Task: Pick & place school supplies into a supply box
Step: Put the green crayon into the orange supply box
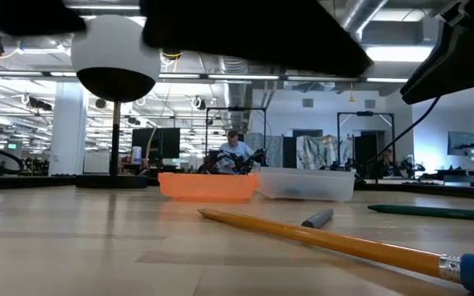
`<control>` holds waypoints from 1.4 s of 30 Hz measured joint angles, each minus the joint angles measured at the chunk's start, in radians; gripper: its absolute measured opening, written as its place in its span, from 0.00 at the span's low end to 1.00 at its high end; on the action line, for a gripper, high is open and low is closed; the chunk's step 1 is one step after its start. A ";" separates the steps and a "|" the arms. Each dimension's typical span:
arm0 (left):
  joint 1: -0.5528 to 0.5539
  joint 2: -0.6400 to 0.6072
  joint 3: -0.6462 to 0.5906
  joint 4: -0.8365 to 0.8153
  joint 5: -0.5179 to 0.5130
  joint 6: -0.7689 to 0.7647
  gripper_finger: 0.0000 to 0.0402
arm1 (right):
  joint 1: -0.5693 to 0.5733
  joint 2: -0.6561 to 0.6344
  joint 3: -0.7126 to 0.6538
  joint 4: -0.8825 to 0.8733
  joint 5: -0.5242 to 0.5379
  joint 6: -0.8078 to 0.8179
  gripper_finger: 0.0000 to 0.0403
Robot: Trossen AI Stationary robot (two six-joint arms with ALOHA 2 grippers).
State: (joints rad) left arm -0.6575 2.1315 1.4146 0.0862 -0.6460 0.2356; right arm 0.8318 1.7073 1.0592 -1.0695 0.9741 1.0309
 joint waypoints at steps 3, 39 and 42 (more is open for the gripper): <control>-0.001 -0.055 -0.036 0.041 -0.026 0.013 0.37 | 0.000 0.000 0.000 0.000 0.000 0.000 0.25; -0.104 -0.587 -1.192 1.191 -0.413 -0.066 0.37 | -0.192 0.000 0.000 0.261 -0.222 -0.092 0.25; -0.109 -0.587 -1.192 1.191 -0.452 -0.042 0.37 | -0.232 0.000 0.000 0.263 -0.351 -0.096 0.25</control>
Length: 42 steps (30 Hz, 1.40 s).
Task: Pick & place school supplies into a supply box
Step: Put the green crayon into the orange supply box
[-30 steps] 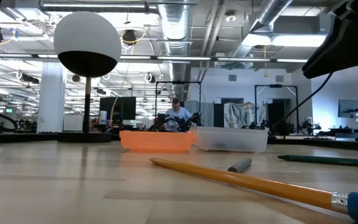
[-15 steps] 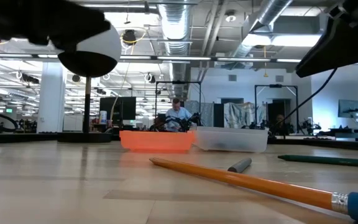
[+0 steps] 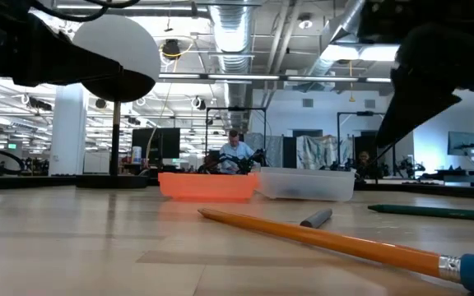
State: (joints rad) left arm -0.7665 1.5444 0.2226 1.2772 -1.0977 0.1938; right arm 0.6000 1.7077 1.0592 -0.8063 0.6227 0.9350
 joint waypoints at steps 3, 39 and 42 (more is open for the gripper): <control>0.000 0.000 0.000 -0.002 -0.002 0.019 0.37 | -0.021 0.000 0.000 0.000 -0.038 -0.001 0.25; 0.000 0.001 0.000 -0.007 0.000 0.020 0.37 | -0.007 0.000 -0.241 0.325 -0.206 -0.012 0.25; 0.000 0.001 0.000 -0.007 0.000 0.020 0.37 | -0.013 -0.002 -0.245 0.327 -0.224 -0.025 0.25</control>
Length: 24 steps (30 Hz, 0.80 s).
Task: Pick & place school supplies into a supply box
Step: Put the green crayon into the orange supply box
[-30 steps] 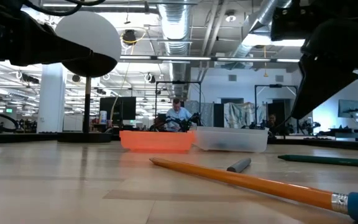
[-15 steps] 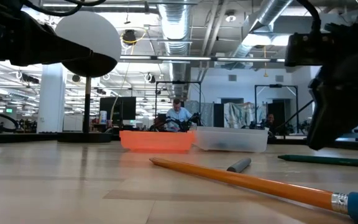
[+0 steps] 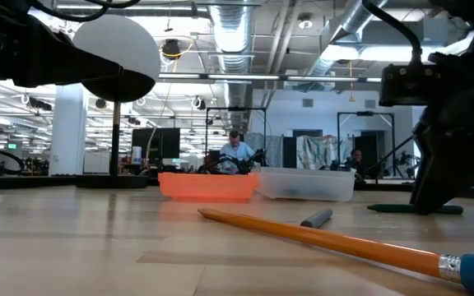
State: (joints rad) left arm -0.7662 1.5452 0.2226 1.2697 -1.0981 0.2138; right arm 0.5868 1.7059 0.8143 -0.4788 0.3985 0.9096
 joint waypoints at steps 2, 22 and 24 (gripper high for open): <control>0.000 0.000 0.000 0.000 0.000 0.000 0.37 | 0.000 -0.001 0.000 0.001 -0.006 -0.032 0.25; 0.000 0.000 0.000 0.000 0.019 0.000 0.37 | -0.100 -0.004 0.001 -0.004 -0.195 -0.230 0.20; 0.000 0.000 0.000 0.000 0.019 0.000 0.37 | -0.110 -0.004 0.001 -0.002 -0.209 -0.230 0.16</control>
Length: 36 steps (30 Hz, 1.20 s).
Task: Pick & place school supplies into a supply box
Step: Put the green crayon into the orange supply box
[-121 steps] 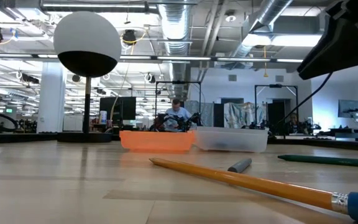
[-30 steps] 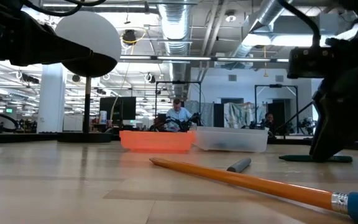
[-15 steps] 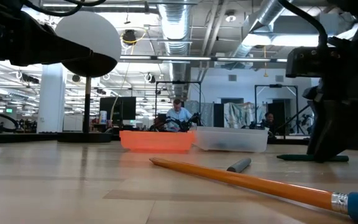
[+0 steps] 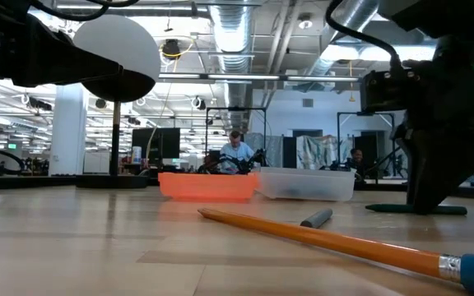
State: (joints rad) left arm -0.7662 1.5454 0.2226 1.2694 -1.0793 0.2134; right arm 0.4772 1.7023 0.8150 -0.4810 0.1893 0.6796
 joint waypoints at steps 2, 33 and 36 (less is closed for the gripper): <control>0.000 0.000 0.000 0.000 0.000 0.000 0.37 | -0.008 0.000 0.000 0.000 -0.013 0.000 0.13; 0.000 0.000 0.000 -0.008 0.000 0.000 0.37 | 0.026 0.001 -0.001 0.005 0.002 0.388 0.03; 0.000 0.000 0.000 -0.008 0.000 0.000 0.37 | 0.038 0.003 -0.002 0.007 0.035 0.407 0.03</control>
State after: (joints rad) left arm -0.7662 1.5455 0.2226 1.2618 -1.0798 0.2131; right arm 0.5152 1.7054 0.8127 -0.4736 0.2238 1.0861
